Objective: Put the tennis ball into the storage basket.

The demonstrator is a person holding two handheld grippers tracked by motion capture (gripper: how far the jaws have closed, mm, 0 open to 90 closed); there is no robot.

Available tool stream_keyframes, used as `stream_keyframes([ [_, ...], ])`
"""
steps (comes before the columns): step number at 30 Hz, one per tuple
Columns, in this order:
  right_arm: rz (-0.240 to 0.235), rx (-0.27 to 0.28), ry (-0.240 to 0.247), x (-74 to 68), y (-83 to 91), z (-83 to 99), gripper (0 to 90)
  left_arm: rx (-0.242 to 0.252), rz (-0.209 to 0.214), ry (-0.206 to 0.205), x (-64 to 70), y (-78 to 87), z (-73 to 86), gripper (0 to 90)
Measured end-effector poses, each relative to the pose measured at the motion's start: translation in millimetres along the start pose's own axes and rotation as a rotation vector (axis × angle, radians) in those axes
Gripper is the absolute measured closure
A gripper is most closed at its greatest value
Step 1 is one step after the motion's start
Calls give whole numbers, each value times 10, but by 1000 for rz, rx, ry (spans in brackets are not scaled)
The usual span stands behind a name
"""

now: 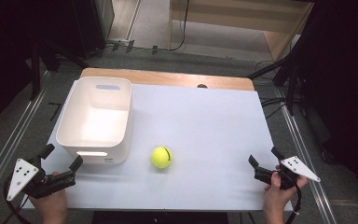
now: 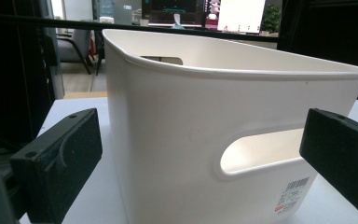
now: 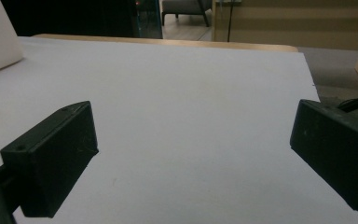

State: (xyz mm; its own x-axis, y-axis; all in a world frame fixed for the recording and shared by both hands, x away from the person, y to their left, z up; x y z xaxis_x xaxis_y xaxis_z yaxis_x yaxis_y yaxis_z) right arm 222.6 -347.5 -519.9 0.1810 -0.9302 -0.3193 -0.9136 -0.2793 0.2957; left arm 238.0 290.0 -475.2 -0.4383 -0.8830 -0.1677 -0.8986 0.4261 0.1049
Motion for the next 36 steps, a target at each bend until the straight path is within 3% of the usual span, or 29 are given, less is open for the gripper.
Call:
stream_keyframes([
  [8, -13, 12, 32, -50, 38, -46, 0, -3, 2, 5, 0, -28, 13, 0],
  [15, -34, -13, 54, -173, 34, -108, 0, -7, 7, 24, -9, -23, 24, 0],
  [21, -91, -56, 81, -294, 13, -142, 0, -16, 9, 25, -3, -34, 30, 0],
  [31, -127, -135, 152, -544, -128, -164, 0, -27, 23, 25, 15, -36, 39, 0],
  [36, -156, -174, 161, -627, -210, -163, 0, -29, 24, 22, 22, -33, 43, 0],
])
Point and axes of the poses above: each handheld gripper's, and its own axes: y roughly backward along the jaws, z roughly out of its underside, x roughly to its right, the point moved 3 cm from there along -y, roughly forward along the jaws, and after that the axes turned 13 degrees about -y, right-handed, at the moved point
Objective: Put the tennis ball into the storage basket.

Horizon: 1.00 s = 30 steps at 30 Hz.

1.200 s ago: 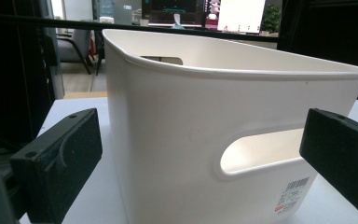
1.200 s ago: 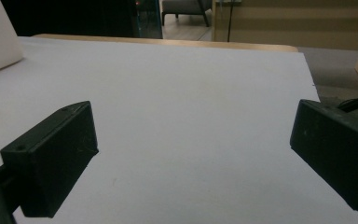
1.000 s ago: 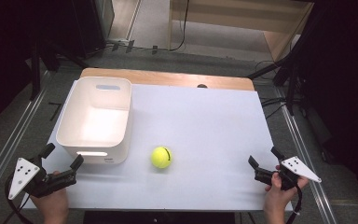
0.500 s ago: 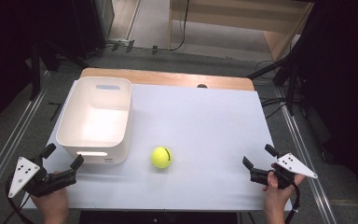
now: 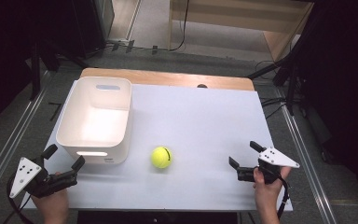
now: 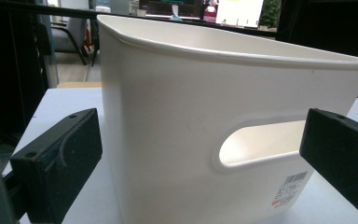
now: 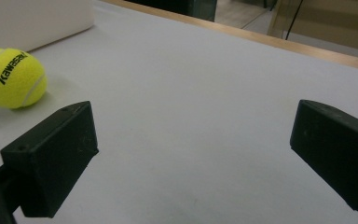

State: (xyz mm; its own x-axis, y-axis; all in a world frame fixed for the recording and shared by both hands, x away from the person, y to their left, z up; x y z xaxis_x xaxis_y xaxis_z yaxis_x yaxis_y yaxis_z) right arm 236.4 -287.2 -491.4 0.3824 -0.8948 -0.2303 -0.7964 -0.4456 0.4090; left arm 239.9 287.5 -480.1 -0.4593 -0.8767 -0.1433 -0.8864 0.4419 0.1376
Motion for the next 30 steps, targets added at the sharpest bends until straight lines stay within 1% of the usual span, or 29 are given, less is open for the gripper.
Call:
stream_keyframes([
  [4, -12, -6, 22, -51, -41, -40, 0, -4, -1, -3, 5, -7, 1, 0],
  [6, -22, -11, 23, -88, -55, -68, 0, -4, 0, -5, 6, -7, 1, 0],
  [9, -35, -10, 38, -140, -87, -123, 0, -1, -1, -4, 6, -8, 1, 0],
  [14, -61, -20, 51, -238, -171, -203, 0, 2, 4, -4, 7, -5, 0, 0],
  [17, -57, -42, 64, -288, -234, -241, 0, 4, 2, -2, 4, -2, 0, 0],
  [19, -68, -51, 69, -322, -276, -262, 0, 5, 1, -3, 6, -4, 1, 0],
  [22, -73, -67, 80, -356, -322, -279, 0, 3, 2, -9, 14, -8, 1, 0],
  [26, -76, -87, 95, -382, -380, -309, 0, 2, -2, -10, 18, -7, 2, 0],
  [30, -80, -108, 99, -406, -414, -342, 0, -2, -2, -16, 23, -8, 2, 0],
])
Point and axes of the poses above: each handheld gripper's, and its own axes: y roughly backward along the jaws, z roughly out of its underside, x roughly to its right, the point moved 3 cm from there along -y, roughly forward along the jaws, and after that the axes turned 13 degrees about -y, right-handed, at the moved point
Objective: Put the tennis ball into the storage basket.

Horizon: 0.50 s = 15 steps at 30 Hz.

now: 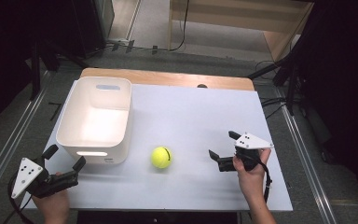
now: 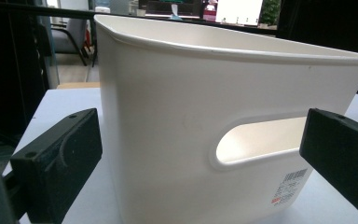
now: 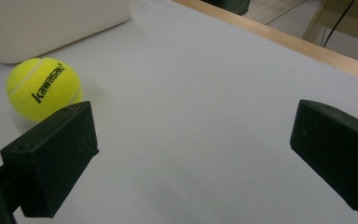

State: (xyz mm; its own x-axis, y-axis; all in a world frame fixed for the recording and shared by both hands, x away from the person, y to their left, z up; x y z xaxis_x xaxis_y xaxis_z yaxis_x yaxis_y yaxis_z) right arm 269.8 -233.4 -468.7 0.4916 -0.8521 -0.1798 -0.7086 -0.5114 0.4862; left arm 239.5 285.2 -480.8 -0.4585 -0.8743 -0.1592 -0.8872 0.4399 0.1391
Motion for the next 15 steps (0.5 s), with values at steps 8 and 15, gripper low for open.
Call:
stream_keyframes([
  [8, -21, -42, 14, -49, -62, -54, 0, -1, -2, -2, 8, -6, 0, 0],
  [15, -41, -74, 37, -108, -121, -111, 0, -2, 3, -9, 9, -10, 2, 0],
])
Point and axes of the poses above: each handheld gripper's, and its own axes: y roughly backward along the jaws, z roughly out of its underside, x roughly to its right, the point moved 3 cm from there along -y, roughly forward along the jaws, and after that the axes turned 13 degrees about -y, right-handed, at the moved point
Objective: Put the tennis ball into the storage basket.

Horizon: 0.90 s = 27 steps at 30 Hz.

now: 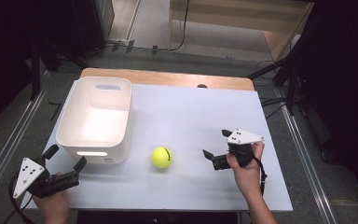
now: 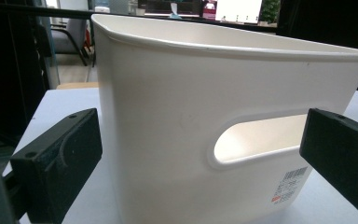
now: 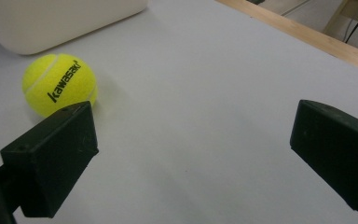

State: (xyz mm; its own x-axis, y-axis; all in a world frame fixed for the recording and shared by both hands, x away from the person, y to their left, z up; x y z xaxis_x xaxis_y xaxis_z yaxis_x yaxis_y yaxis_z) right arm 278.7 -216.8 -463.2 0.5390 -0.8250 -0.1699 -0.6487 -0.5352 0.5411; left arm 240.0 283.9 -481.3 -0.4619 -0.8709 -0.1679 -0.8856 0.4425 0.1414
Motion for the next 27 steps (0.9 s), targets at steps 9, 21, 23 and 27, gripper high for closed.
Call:
stream_keyframes([
  [9, -30, -44, 14, -80, -103, -42, 0, -2, -2, 0, 4, 0, -1, 0],
  [21, -52, -84, 27, -150, -187, -91, 0, -2, -3, -3, 8, -7, 1, 0],
  [23, -56, -89, 31, -163, -201, -100, 0, -2, -3, -2, 9, -7, 1, 0],
  [27, -65, -98, 45, -192, -233, -117, 0, -2, -2, -4, 10, -7, 1, 0],
])
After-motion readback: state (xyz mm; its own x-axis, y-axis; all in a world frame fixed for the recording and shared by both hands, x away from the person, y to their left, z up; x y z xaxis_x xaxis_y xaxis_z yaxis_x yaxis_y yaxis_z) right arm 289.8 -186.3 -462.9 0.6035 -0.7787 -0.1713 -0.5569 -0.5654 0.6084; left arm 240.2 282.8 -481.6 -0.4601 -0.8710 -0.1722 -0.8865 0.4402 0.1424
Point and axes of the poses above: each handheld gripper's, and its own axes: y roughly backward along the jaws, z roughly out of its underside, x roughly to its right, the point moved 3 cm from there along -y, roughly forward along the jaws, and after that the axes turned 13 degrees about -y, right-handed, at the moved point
